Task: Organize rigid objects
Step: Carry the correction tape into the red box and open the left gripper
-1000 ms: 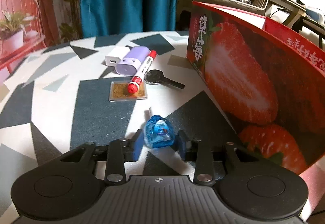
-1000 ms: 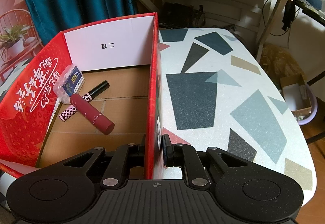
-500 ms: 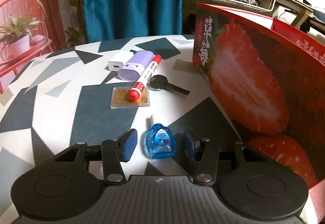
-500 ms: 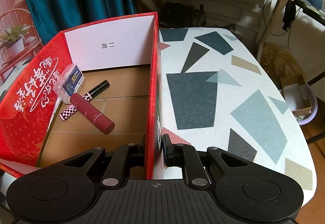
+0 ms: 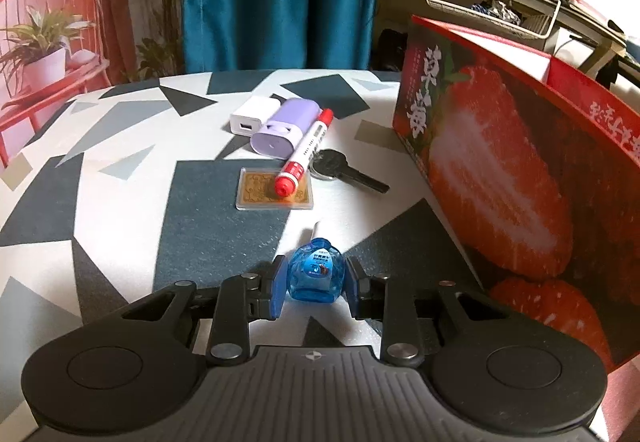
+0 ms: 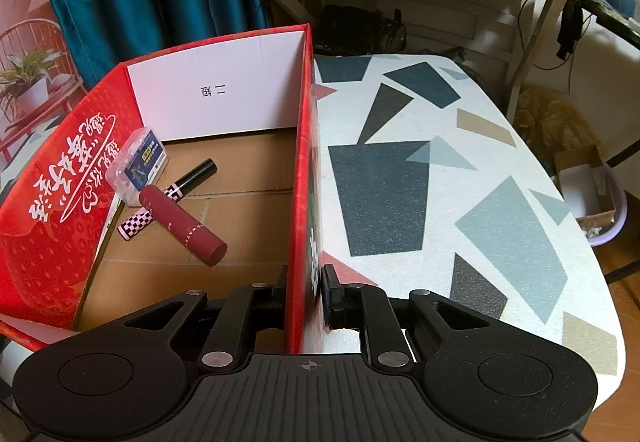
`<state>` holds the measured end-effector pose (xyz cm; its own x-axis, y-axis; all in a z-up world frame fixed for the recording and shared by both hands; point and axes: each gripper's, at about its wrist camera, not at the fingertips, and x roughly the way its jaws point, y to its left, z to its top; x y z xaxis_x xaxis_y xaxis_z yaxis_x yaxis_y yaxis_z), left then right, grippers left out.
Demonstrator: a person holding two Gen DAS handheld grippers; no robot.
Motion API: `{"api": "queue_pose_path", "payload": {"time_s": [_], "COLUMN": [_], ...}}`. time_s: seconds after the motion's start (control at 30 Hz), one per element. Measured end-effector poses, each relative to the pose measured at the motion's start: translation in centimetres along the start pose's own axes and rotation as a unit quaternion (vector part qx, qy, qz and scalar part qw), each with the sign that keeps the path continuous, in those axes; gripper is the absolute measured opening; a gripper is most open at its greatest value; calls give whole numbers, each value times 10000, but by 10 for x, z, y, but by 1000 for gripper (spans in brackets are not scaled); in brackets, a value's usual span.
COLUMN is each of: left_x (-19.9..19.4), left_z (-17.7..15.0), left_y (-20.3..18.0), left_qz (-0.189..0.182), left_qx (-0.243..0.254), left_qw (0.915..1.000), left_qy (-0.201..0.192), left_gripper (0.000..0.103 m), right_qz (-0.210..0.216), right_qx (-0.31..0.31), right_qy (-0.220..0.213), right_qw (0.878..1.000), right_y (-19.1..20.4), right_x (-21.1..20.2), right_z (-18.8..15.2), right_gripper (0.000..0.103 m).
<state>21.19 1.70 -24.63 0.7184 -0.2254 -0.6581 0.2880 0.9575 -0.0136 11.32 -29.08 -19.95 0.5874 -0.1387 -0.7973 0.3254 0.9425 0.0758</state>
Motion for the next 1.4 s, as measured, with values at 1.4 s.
{"api": "queue_pose_path", "payload": {"time_s": [1.4], "left_x": [-27], "left_z": [95], "left_y": [-102], "left_qz": [-1390], "left_qx": [2138], "left_qw": [9636], "left_qy": [-804], "left_gripper": [35], "right_qz": [58], "right_qx": [11], "right_qy": [-7], "right_qw": [10000], "right_y": [-1], "right_x": [0], "right_z": [-1], "right_gripper": [15]}}
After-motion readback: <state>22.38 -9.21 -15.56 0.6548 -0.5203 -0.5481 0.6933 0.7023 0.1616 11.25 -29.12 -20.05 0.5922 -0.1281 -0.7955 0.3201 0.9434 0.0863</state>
